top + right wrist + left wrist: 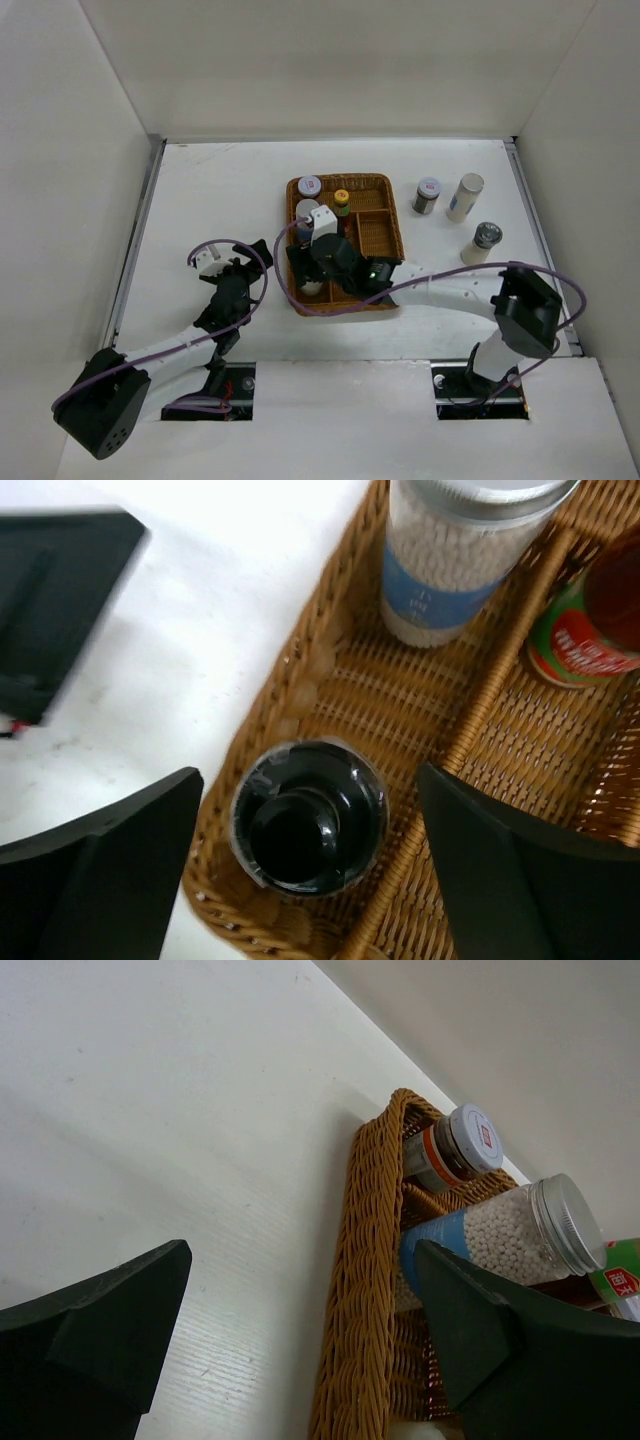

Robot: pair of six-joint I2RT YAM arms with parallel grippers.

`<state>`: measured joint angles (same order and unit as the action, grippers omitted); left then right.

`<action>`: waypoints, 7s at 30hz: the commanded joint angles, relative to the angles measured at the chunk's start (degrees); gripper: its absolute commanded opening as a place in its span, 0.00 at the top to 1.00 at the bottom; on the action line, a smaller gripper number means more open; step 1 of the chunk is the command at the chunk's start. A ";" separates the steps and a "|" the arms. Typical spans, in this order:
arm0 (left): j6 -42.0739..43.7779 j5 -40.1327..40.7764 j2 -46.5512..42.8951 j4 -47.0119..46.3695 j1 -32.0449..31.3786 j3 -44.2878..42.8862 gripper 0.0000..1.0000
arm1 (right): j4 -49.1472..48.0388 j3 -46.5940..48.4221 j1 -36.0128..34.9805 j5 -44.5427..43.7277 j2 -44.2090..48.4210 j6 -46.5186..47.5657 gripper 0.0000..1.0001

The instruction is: Organize the condiment bottles

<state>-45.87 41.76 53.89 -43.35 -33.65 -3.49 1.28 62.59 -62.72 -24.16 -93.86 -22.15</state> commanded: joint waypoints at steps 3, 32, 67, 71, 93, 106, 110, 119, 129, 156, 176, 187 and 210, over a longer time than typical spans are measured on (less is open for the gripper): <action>-0.72 -0.36 -0.01 -2.35 0.38 -0.29 0.04 | -4.88 -1.84 3.86 -1.15 15.52 0.27 0.00; -0.72 -0.71 3.86 -3.40 -0.58 -1.44 0.04 | 1.36 7.19 59.24 -4.32 -0.17 5.63 0.00; -0.72 -2.12 5.43 -4.28 0.21 -1.70 0.04 | -4.44 -8.71 4.50 -5.90 28.66 2.56 0.47; -0.72 -2.21 4.65 -4.28 0.21 -1.44 0.04 | -4.27 -10.81 3.53 -8.26 25.67 2.11 0.46; -0.89 -3.00 7.37 -4.99 0.21 -2.14 0.04 | -4.26 -12.49 9.13 -7.05 28.02 2.55 0.00; -0.89 -3.00 7.02 -4.99 -0.14 -2.05 0.04 | -6.47 -1.70 45.43 -0.72 7.33 1.50 0.00; -0.89 -3.00 6.41 -5.07 -0.14 -1.96 0.04 | -4.71 4.64 48.78 2.53 -1.74 1.67 0.00; -0.89 -3.00 8.33 -5.07 0.03 -2.31 0.04 | -3.48 11.23 51.43 5.36 -11.24 2.20 0.03; -0.89 -3.00 8.69 -5.16 0.21 -2.40 0.04 | -0.14 10.19 51.51 3.25 -12.31 2.20 0.19; -0.98 -3.44 6.93 -5.51 0.12 -1.96 0.04 | -10.24 -3.79 27.52 0.70 8.53 0.62 0.49; -0.98 -3.79 7.72 -5.78 0.03 -2.14 0.04 | -6.03 -9.05 29.53 -5.36 15.26 0.01 0.14; -0.98 -4.05 6.23 -5.78 -1.20 -1.96 0.04 | 8.72 -22.33 48.77 -23.55 38.23 -5.45 0.00; -0.98 -4.05 5.36 -5.43 -1.29 -1.70 0.04 | -3.56 -23.04 60.48 -7.31 23.46 -3.86 0.26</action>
<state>-46.33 38.02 59.64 -46.87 -35.03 -4.03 2.59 38.41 -2.72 -34.76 -69.97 -25.54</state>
